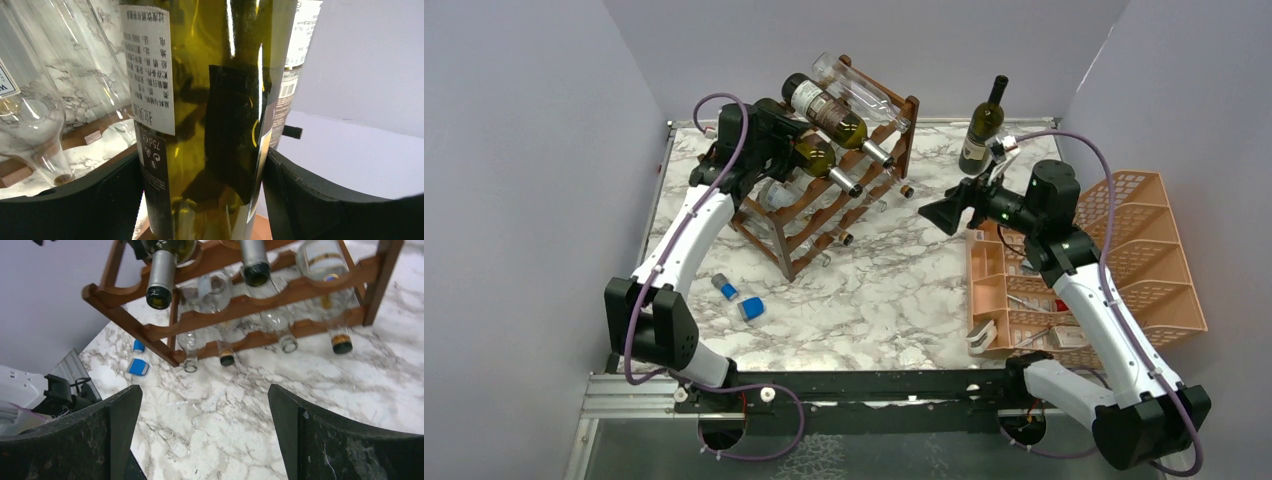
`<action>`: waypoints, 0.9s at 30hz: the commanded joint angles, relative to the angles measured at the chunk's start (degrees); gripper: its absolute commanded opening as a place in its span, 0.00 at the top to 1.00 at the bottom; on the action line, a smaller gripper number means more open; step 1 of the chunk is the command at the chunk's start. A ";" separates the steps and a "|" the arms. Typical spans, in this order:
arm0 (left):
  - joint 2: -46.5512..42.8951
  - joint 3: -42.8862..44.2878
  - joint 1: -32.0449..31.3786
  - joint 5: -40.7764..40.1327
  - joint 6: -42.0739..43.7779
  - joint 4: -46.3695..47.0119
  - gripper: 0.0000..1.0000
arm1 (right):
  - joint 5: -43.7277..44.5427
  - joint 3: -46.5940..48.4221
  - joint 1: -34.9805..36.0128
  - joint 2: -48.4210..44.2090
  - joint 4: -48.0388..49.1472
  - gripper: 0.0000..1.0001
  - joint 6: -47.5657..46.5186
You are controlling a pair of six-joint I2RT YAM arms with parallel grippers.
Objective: Take the wine bottle off the wine rack
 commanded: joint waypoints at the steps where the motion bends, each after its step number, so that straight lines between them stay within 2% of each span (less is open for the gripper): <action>1: -7.64 -0.30 0.73 2.19 -4.97 3.91 0.42 | -0.01 3.57 3.33 0.34 9.12 0.00 -2.73; 6: -10.84 -0.35 1.30 2.87 -5.02 5.08 0.48 | -3.95 2.28 6.32 4.42 22.23 0.00 -8.33; 10: -12.22 -3.01 2.05 5.97 -5.46 6.56 0.53 | -6.81 6.22 8.74 10.25 24.49 0.00 -12.56; 13: -14.45 -5.68 2.47 9.30 -6.78 8.63 0.55 | -8.17 4.85 17.09 11.06 25.95 0.00 -30.29; 15: -16.44 -6.04 2.57 10.96 -6.59 8.43 0.55 | -14.39 0.26 18.23 10.50 31.59 0.00 -40.99; 17: -18.62 -6.02 2.90 12.50 -6.01 7.63 0.55 | -16.17 -1.25 18.48 10.13 31.85 0.00 -49.85; 19: -20.74 -6.08 3.09 14.06 -5.72 7.30 0.55 | -14.83 -0.17 18.51 10.89 31.58 0.00 -52.67; 21: -22.10 -6.25 3.10 16.95 -5.76 7.48 0.55 | -17.54 1.30 18.55 11.69 31.01 0.00 -55.19; 25: -23.65 -6.72 3.10 21.99 -6.66 7.42 0.55 | -21.54 -2.65 20.82 12.34 46.10 0.00 -57.43; 27: -24.70 -7.33 3.04 22.23 -7.14 7.42 0.55 | -23.57 -2.41 22.53 14.67 55.03 0.00 -53.98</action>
